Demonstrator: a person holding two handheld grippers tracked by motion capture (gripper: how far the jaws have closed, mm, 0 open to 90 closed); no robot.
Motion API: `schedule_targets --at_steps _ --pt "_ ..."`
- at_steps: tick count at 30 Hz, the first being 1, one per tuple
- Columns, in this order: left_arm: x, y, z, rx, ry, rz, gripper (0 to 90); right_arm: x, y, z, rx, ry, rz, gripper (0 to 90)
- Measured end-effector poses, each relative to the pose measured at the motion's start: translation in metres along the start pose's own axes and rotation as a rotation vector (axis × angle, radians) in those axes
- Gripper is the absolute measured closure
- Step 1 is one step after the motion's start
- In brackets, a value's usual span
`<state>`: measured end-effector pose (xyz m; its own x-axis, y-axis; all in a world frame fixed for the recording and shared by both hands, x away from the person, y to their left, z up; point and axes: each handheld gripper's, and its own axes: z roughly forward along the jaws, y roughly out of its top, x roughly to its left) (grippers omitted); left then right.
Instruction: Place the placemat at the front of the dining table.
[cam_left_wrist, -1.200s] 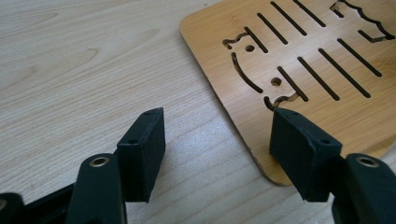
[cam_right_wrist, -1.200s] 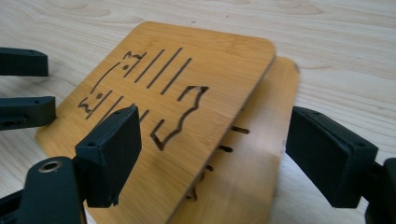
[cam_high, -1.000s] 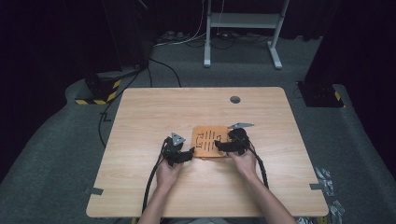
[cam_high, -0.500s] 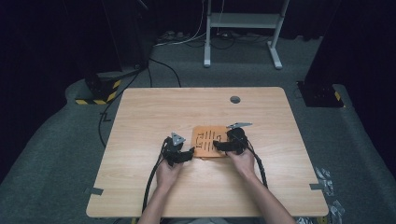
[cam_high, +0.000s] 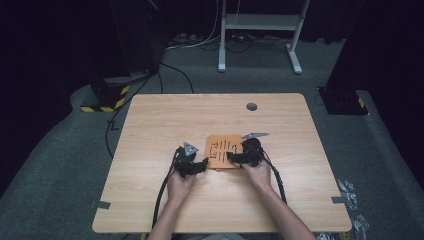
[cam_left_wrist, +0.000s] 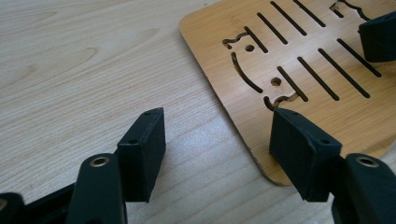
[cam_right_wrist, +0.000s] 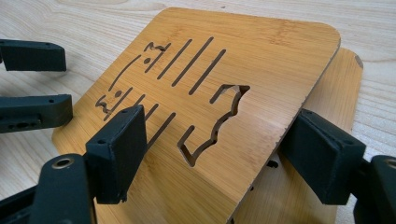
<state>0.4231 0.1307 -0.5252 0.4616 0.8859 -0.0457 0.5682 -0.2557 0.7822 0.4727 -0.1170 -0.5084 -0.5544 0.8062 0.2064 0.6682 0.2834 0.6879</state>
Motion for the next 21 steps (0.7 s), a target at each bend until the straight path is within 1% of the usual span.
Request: schedule_targets --at_steps 5,8,9,10,11,14,15,16,17,18,21 --pt "0.0 0.0 0.0 0.005 0.0 0.001 35.9 0.002 -0.001 -0.003 -0.009 -0.001 -0.001 23.2" --pt "0.001 0.0 -0.001 -0.004 0.001 -0.016 35.9 0.005 0.0 -0.009 -0.037 -0.002 -0.014 24.1" --pt "0.001 0.0 -0.001 -0.004 0.001 -0.016 35.9 0.005 0.0 -0.009 -0.037 -0.002 -0.014 24.1" --pt "0.001 0.0 -0.001 -0.007 -0.001 -0.027 35.9 0.005 0.001 -0.01 -0.049 0.002 -0.02 24.4" --pt "0.001 0.0 -0.001 -0.006 -0.002 -0.024 35.9 0.007 0.002 -0.015 -0.071 0.014 -0.019 24.8" --pt "0.001 -0.001 -0.001 -0.01 0.003 -0.036 36.0 0.01 0.004 -0.02 -0.081 0.022 -0.024 24.8" --pt "0.001 -0.001 -0.001 -0.01 0.003 -0.036 36.0 0.011 0.004 -0.021 -0.077 0.024 -0.028 24.8" --pt "0.001 -0.001 -0.001 -0.011 0.003 -0.037 36.0 0.011 0.005 -0.021 -0.084 0.02 -0.035 24.7" --pt "0.001 -0.001 -0.001 -0.011 0.003 -0.038 36.0 0.012 0.005 -0.021 -0.086 0.015 -0.035 24.6" --pt "0.001 -0.001 -0.001 -0.01 0.004 -0.038 36.0 0.012 0.006 -0.022 -0.082 0.021 -0.031 24.6" --pt "0.001 0.0 -0.001 -0.005 0.005 -0.03 36.1 0.013 0.007 -0.023 -0.096 0.019 -0.037 24.4"
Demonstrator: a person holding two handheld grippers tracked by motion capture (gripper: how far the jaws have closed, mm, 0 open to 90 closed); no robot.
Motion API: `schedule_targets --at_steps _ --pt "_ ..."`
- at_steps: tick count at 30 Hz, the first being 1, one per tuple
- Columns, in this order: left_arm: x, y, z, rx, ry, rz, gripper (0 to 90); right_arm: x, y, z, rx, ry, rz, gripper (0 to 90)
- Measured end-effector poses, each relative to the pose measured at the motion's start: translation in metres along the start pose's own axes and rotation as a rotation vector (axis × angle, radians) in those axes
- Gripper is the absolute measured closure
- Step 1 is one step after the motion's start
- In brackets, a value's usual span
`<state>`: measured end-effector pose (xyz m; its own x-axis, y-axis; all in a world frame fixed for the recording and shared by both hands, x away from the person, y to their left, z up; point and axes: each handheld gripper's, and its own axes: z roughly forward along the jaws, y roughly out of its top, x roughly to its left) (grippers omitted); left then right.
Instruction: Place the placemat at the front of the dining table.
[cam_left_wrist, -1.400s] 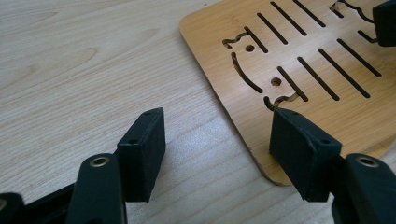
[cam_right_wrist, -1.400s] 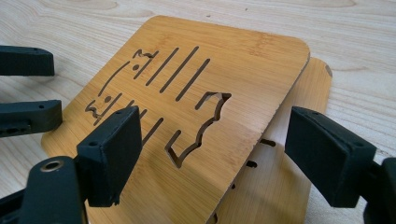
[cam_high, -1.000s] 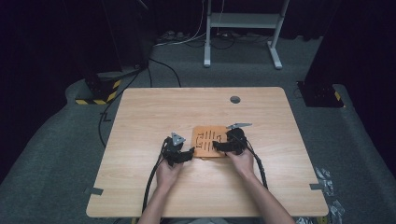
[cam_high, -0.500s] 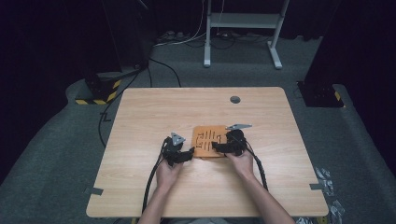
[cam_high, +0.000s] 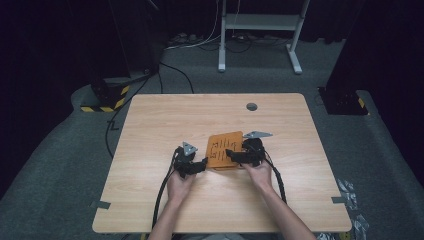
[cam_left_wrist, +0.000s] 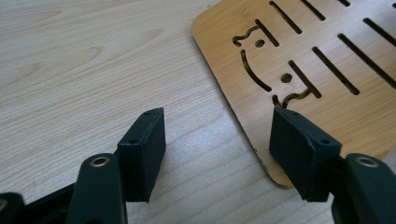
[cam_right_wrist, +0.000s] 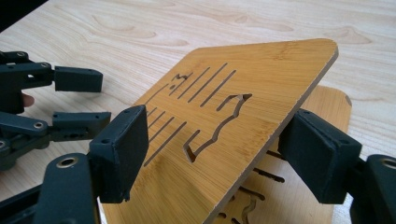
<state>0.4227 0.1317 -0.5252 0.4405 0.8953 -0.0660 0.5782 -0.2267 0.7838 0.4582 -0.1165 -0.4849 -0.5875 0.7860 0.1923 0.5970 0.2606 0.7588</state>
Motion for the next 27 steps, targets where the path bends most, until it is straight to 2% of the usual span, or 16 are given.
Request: schedule_targets --at_steps 4,6,7,10,13,22,27 --pt "0.0 0.0 0.001 0.006 0.002 0.001 36.1 0.003 0.003 -0.004 -0.014 0.002 -0.004 23.9" --pt "-0.004 0.001 0.004 0.042 0.03 0.033 36.2 0.006 0.005 -0.006 -0.023 0.007 -0.008 24.0" --pt "-0.006 0.001 0.004 0.045 0.03 0.058 35.0 0.008 0.007 -0.006 -0.029 0.009 -0.009 24.0" --pt "-0.006 0.001 0.004 0.045 0.022 0.045 35.1 0.011 0.009 -0.006 -0.032 0.012 -0.018 24.2" --pt "-0.006 0.001 0.004 0.044 0.022 0.046 35.1 0.015 0.01 -0.006 -0.039 -0.003 -0.025 23.9" --pt "-0.006 0.001 0.004 0.043 0.024 0.049 35.0 0.023 0.013 -0.007 -0.064 -0.008 -0.042 23.6" --pt "-0.007 0.001 0.005 0.044 0.024 0.05 34.9 0.031 0.014 -0.002 -0.064 0.009 -0.055 23.4"
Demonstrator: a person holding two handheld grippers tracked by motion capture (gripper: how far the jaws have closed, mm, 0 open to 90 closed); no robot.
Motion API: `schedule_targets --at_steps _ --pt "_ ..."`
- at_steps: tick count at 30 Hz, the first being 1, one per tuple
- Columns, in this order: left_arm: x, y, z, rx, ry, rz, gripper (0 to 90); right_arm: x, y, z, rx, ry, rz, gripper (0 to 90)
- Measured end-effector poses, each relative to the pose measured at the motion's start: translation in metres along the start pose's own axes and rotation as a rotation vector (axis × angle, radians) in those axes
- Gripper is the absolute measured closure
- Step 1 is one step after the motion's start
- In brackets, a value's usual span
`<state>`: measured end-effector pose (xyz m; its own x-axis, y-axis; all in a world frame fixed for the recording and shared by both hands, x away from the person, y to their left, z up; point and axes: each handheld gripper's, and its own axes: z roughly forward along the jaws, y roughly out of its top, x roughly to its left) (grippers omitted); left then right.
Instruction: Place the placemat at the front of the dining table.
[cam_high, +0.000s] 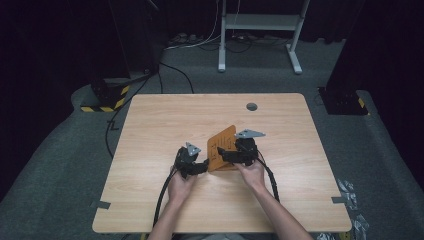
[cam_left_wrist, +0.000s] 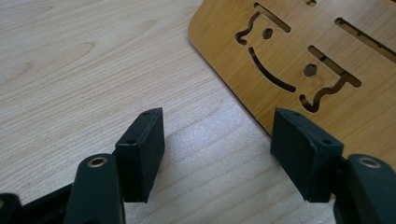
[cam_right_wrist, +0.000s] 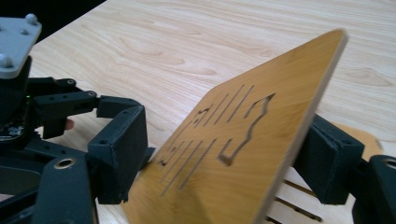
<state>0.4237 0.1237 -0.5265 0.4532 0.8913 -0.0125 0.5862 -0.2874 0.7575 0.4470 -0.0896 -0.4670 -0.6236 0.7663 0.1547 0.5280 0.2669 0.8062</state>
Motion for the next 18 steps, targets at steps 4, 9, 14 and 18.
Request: schedule_targets --at_steps 4,9,14,18 --pt "0.0 0.0 0.0 -0.001 0.0 -0.001 34.9 0.005 -0.001 0.004 0.007 -0.002 -0.016 23.0" --pt "0.0 0.0 0.0 -0.001 0.0 0.0 34.9 0.008 -0.002 0.007 0.012 0.006 -0.017 20.5" --pt "0.0 0.0 0.0 -0.001 0.0 -0.002 34.9 0.007 -0.005 0.008 0.005 0.043 -0.006 22.1" --pt "-0.001 0.0 0.0 -0.001 0.001 -0.006 34.9 0.014 -0.013 0.014 0.007 0.063 -0.013 30.1"
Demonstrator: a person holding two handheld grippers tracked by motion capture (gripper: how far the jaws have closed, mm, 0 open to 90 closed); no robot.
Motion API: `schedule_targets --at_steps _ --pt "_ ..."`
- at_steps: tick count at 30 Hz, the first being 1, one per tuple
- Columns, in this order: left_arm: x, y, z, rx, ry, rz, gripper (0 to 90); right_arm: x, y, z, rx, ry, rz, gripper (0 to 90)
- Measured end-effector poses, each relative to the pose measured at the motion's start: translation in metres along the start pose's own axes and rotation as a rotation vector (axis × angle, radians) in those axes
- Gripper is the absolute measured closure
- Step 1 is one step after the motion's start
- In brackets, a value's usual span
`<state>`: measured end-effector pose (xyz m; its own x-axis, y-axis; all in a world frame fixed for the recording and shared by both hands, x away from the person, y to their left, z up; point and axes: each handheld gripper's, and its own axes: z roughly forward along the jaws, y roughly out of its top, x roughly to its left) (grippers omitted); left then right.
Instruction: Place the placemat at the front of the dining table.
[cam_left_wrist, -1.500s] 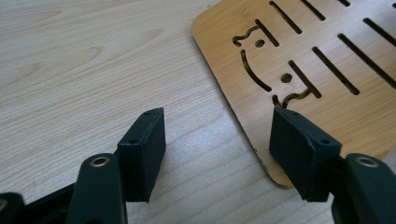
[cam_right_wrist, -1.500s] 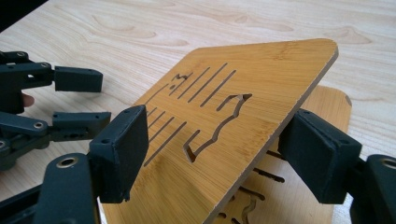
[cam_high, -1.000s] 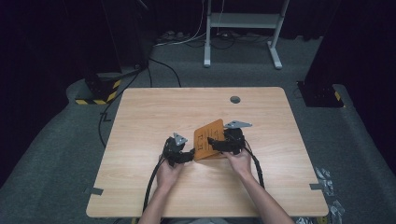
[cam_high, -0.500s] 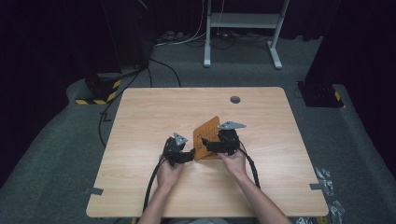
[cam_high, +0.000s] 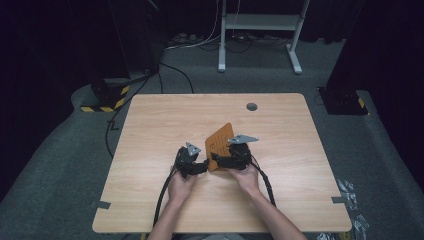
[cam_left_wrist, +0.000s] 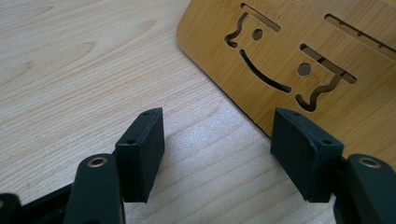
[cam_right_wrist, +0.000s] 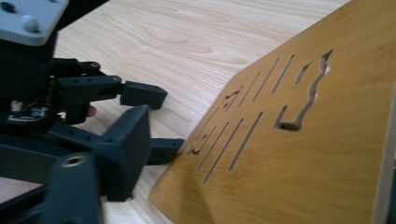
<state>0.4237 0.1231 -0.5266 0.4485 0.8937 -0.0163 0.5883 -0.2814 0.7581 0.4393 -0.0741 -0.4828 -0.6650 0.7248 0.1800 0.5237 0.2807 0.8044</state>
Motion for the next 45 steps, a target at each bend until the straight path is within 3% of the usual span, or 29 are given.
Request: schedule_targets --at_steps 1,2,6,16,23,26,32,38,45 --pt "0.0 0.0 0.0 0.0 0.0 0.0 34.8 0.0 0.0 0.0 0.0 0.0 0.0 30.1" --pt "0.0 0.0 0.0 0.0 0.0 0.0 34.8 0.002 -0.002 0.001 0.001 0.005 -0.006 40.3" --pt "0.0 0.0 0.0 0.001 -0.001 0.006 34.7 0.005 -0.004 0.0 0.004 -0.016 -0.035 48.6" --pt "0.0 0.0 0.0 0.001 0.0 0.007 34.7 0.002 -0.013 0.006 0.055 -0.007 -0.045 59.6" --pt "0.0 0.0 0.0 0.001 0.0 0.007 34.7 -0.005 -0.013 0.005 0.064 0.034 -0.007 67.5" --pt "0.0 0.0 0.0 0.001 -0.001 0.007 34.7 -0.008 -0.013 0.003 0.049 0.056 0.012 71.7" --pt "0.001 0.0 0.0 0.003 -0.003 0.008 33.5 -0.005 -0.008 -0.004 0.014 0.063 0.005 77.9" --pt "0.001 0.0 -0.001 0.006 0.003 0.002 31.4 -0.007 -0.006 -0.006 0.012 0.087 0.032 82.0" --pt "0.002 -0.001 -0.002 0.009 -0.003 0.012 29.7 -0.005 -0.003 -0.012 -0.011 0.108 0.015 85.9"
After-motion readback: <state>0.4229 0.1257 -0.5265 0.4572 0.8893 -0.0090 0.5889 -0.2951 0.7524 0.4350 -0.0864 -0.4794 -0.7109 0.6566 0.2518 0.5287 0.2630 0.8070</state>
